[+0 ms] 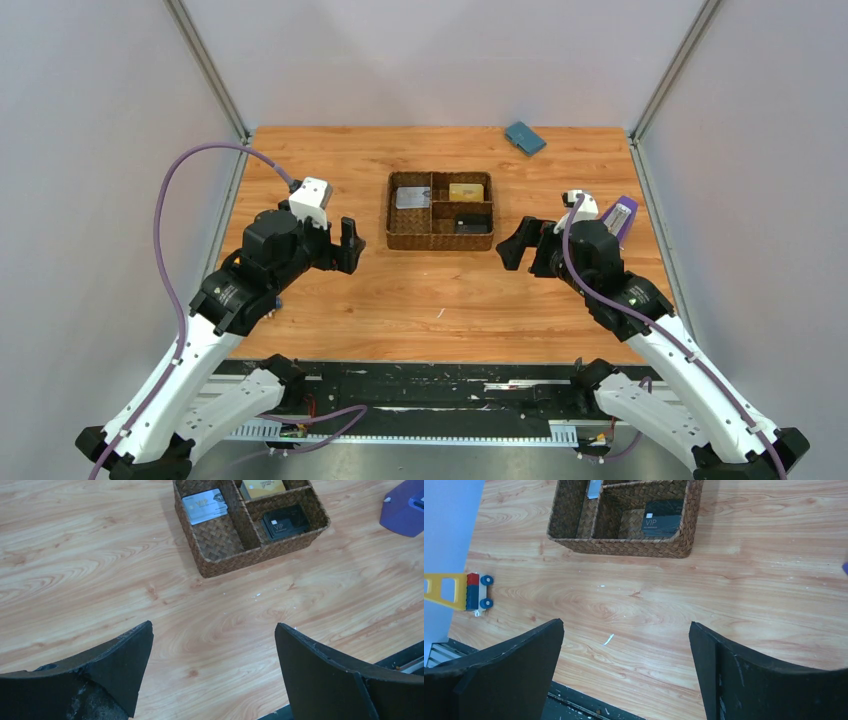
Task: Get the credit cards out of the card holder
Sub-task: Pick up the card holder from the center of the board.
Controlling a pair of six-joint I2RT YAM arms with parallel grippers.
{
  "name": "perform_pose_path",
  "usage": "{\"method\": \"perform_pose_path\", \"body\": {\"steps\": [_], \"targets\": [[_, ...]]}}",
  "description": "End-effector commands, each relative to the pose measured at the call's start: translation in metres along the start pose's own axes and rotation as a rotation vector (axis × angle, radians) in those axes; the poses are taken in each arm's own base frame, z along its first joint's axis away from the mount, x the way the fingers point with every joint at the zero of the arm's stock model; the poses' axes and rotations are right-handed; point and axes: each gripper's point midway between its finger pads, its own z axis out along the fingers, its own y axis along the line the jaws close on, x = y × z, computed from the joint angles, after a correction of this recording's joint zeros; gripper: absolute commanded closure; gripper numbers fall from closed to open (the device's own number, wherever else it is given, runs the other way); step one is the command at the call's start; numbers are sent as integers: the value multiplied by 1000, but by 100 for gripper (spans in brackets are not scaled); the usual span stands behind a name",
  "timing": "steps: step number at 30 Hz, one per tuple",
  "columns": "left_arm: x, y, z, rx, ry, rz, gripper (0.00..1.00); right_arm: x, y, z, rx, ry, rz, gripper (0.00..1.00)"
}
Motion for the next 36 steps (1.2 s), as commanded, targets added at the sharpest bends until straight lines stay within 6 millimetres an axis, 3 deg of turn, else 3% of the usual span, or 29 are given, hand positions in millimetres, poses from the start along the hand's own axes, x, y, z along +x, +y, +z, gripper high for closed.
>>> {"method": "perform_pose_path", "body": {"steps": [1, 6, 12, 18, 23, 26, 27, 31, 36], "targets": [[-9, -1, 0, 5, -38, 11, 0, -15, 5, -3, -6, -51, 23, 0], [-9, -1, -1, 6, -42, 10, 0, -23, 4, -4, 5, -83, 11, 0], [-10, -4, -2, 23, -47, 9, 0, -53, 1, -10, 46, -201, 5, 0], [-13, -9, -6, 56, -61, 1, 0, -99, -26, 16, 248, -367, -216, 3], [-14, -15, -10, 91, -79, -6, 0, -131, -62, 60, 444, -323, -336, 8], [-15, -19, -11, 114, -82, -11, 0, -143, -90, 101, 536, -265, -425, 16], [-15, -21, -11, 122, -81, -11, 0, -155, -97, 105, 560, -268, -453, 21], [-14, -27, -12, 160, -77, -15, 0, -163, -143, 157, 683, -141, -567, 26], [-16, -30, -13, 176, -84, -21, 0, -163, -180, 214, 700, -31, -651, 30]]}}
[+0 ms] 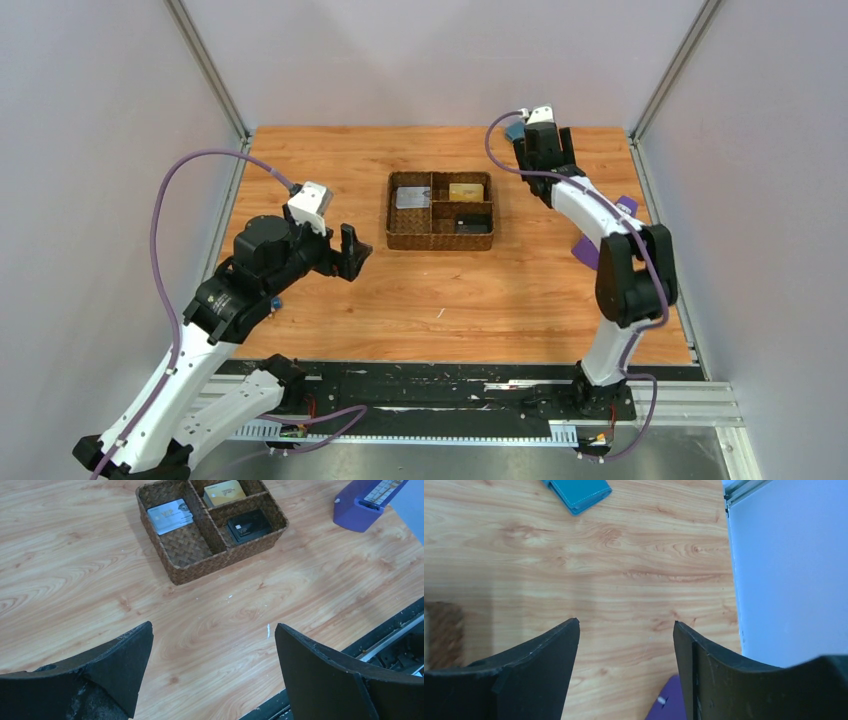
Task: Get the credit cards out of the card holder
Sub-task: Pick up the card holder from the center of the board.
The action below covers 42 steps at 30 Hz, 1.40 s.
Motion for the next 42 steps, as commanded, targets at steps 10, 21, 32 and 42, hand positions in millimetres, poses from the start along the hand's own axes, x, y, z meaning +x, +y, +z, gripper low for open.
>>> {"method": "perform_pose_path", "body": {"steps": [10, 21, 32, 42], "targets": [[-7, -15, 3, 78, -28, -17, 0, 11, 30, 127, -101, 38, -183, 36], [-6, -14, 5, 72, -24, -19, 0, 25, 51, 182, -94, 48, -343, 39], [-4, -14, 7, 74, -14, -19, 0, 21, 63, 210, -83, -3, -432, 40], [-3, -14, 9, 76, -7, -18, 0, 18, 69, 228, -32, -59, -524, 53]]}}
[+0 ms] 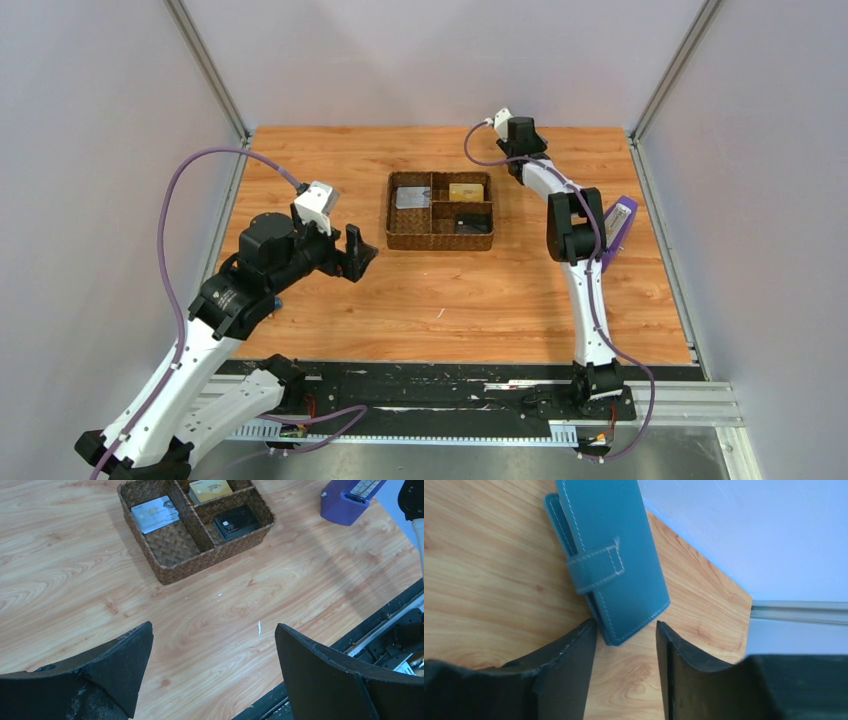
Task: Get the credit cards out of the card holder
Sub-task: Pick up the card holder from the center of the board.
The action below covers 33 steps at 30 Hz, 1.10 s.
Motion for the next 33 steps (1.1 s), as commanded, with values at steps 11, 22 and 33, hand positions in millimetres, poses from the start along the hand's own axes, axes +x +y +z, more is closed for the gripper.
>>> {"method": "perform_pose_path", "body": {"steps": [11, 22, 33], "targets": [[-5, -5, 4, 26, -16, -8, 0, -17, -1, 5, 72, -69, -103, 99], [-5, -3, 3, 16, -21, -7, 0, -13, -16, -25, 88, -55, -55, 100], [-5, 4, 1, -25, -24, -3, 0, 12, -19, -95, 27, 50, 196, 100]]}}
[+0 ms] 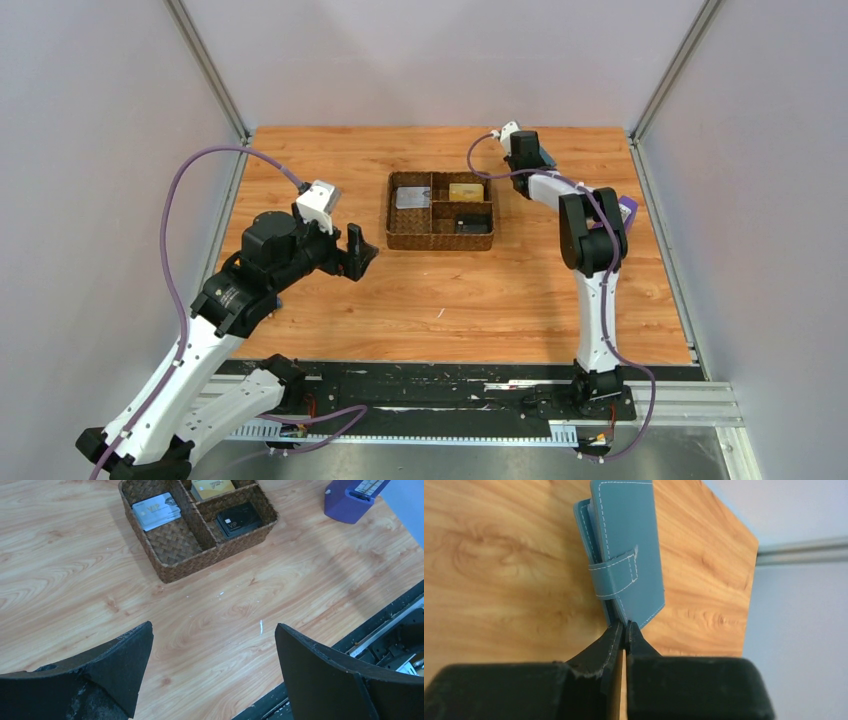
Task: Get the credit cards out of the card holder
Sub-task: Pick up the card holder from the center of the board.
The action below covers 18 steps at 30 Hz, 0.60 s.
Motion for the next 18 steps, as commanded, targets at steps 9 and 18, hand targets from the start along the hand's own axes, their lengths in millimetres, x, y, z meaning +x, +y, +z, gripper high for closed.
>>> {"method": "perform_pose_path", "body": {"steps": [9, 18], "targets": [[-7, 9, -4, -52, -40, 1, 0, -15, -43, -117, 0, 105, 316, 100], [-4, 10, -3, -61, -33, -12, 0, -6, -34, -223, -99, 212, 514, 100]]}}
